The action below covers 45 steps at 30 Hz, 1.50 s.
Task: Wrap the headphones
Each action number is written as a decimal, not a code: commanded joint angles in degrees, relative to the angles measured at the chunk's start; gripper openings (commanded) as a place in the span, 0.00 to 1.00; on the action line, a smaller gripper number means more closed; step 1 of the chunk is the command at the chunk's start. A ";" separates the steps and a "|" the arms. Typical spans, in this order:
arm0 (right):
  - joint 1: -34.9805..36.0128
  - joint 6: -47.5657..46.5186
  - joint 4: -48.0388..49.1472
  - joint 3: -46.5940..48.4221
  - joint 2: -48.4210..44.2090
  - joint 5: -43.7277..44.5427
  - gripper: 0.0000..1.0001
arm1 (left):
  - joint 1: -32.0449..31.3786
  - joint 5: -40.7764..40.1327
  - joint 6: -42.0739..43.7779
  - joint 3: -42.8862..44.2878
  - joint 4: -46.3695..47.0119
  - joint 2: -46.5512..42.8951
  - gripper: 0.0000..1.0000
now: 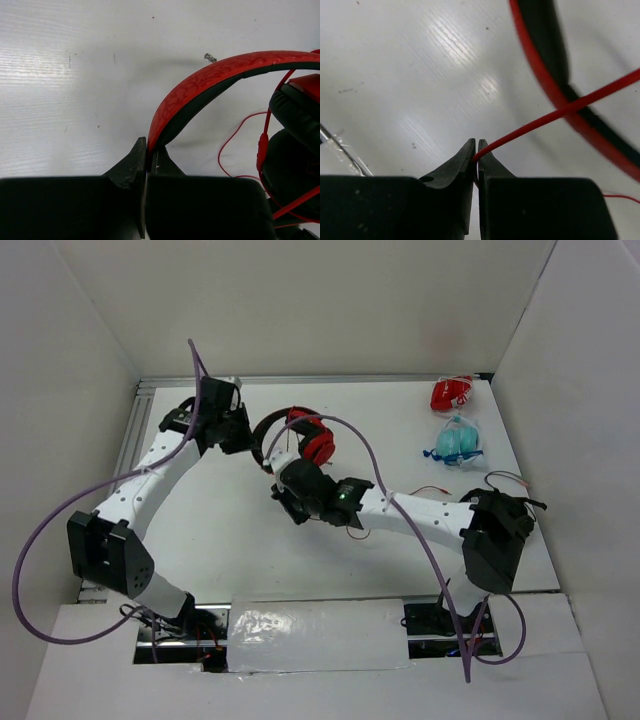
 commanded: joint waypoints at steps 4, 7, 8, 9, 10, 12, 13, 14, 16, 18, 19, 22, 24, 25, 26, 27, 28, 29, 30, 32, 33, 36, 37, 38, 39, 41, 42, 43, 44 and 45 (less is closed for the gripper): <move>3.44 -3.29 9.15 -4.51 0.38 16.63 0.18 | 0.49 4.28 -2.59 3.50 5.65 -7.69 0.00; 3.71 -3.73 10.64 -5.39 2.49 21.74 0.19 | 0.58 5.43 -1.62 3.50 5.74 -10.85 0.00; 3.62 -3.90 11.78 -6.35 2.85 22.10 0.20 | 0.58 5.16 -1.54 3.76 5.48 -11.99 0.00; 3.62 -3.82 12.58 -6.97 3.11 23.23 0.20 | 0.67 4.99 -1.01 4.38 5.04 -12.52 0.00; 3.53 -4.17 14.06 -8.45 3.20 22.46 0.21 | 0.84 5.16 -0.57 4.56 5.21 -13.05 0.00; 3.44 -4.34 15.48 -10.13 3.47 21.58 0.21 | 1.11 6.04 0.75 5.60 5.47 -14.20 0.00; 3.36 -4.43 16.27 -11.61 3.55 21.31 0.21 | 1.37 6.39 1.10 6.13 5.13 -14.46 0.00; 3.18 -3.39 16.54 -12.33 3.55 22.09 0.22 | 1.81 7.26 1.62 7.71 4.86 -14.64 0.00; 2.39 -2.59 16.97 -14.43 3.12 21.75 0.22 | 2.42 7.97 1.98 9.03 4.33 -14.73 0.00; 1.69 -1.89 17.76 -16.37 1.89 19.57 0.22 | 3.65 9.37 2.16 11.14 4.33 -14.55 0.00; 1.60 -1.28 18.73 -18.38 1.45 19.38 0.22 | 4.09 10.08 2.24 11.85 4.24 -14.46 0.00; 1.33 0.57 19.79 -21.99 -0.75 17.80 0.25 | 6.20 13.15 2.33 14.74 3.63 -12.89 0.00; 1.33 1.36 22.92 -24.79 -2.59 16.57 0.29 | 6.56 14.47 2.24 14.84 3.72 -12.44 0.00; 1.33 1.72 23.74 -25.60 -3.12 16.22 0.32 | 6.99 15.00 1.81 14.49 3.89 -12.35 0.00; 1.33 1.72 24.35 -26.30 -4.08 16.04 0.36 | 7.08 15.09 1.72 13.97 4.07 -12.44 0.00; 1.25 2.24 25.32 -27.26 -4.44 16.12 0.38 | 7.08 15.53 1.54 13.44 4.59 -12.70 0.00; 1.42 2.16 25.85 -27.71 -4.71 16.04 0.38 | 7.26 15.79 1.37 12.30 5.38 -13.05 0.00; 1.42 2.33 26.29 -28.06 -5.40 16.47 0.38 | 7.35 15.97 1.28 12.03 5.47 -13.23 0.00; 1.33 2.42 26.82 -28.59 -5.41 16.82 0.38 | 7.43 16.41 1.36 11.77 5.56 -13.32 0.00; 1.33 2.77 27.08 -29.20 -5.85 19.02 0.38 | 7.70 17.20 1.54 11.76 5.48 -13.50 0.00; 1.25 2.77 26.91 -29.29 -5.76 19.29 0.38 | 7.96 17.81 1.71 12.03 5.47 -13.84 0.00; 0.54 4.00 26.12 -29.91 -5.59 20.69 0.38 | 8.84 19.31 2.24 12.55 5.74 -14.46 0.00; 0.19 4.96 26.21 -30.35 -5.67 20.96 0.38 | 8.93 20.97 2.42 12.90 5.83 -14.64 0.00; -0.59 5.32 26.29 -31.13 -5.94 20.44 0.38 | 9.19 21.85 2.59 13.08 6.00 -14.81 0.00; -1.12 5.67 26.55 -31.66 -6.29 20.08 0.38 | 9.54 22.64 2.94 13.26 6.18 -15.16 0.00; -2.97 6.37 27.61 -33.16 -6.82 17.45 0.34 | 9.72 24.84 3.38 13.17 6.79 -15.78 0.00; -3.76 6.64 27.96 -33.60 -7.25 16.66 0.27 | 9.81 25.55 3.47 12.65 7.05 -16.04 0.00; -4.72 7.34 28.31 -34.12 -7.34 15.17 0.21 | 9.98 26.77 3.56 12.30 7.32 -16.31 0.00; -5.51 7.87 28.32 -34.39 -7.43 14.64 0.15 | 10.25 27.65 3.82 11.94 7.49 -16.92 0.00; -7.78 8.22 28.49 -34.74 -8.04 13.93 0.02 | 10.25 28.36 3.91 11.07 8.37 -17.19 0.00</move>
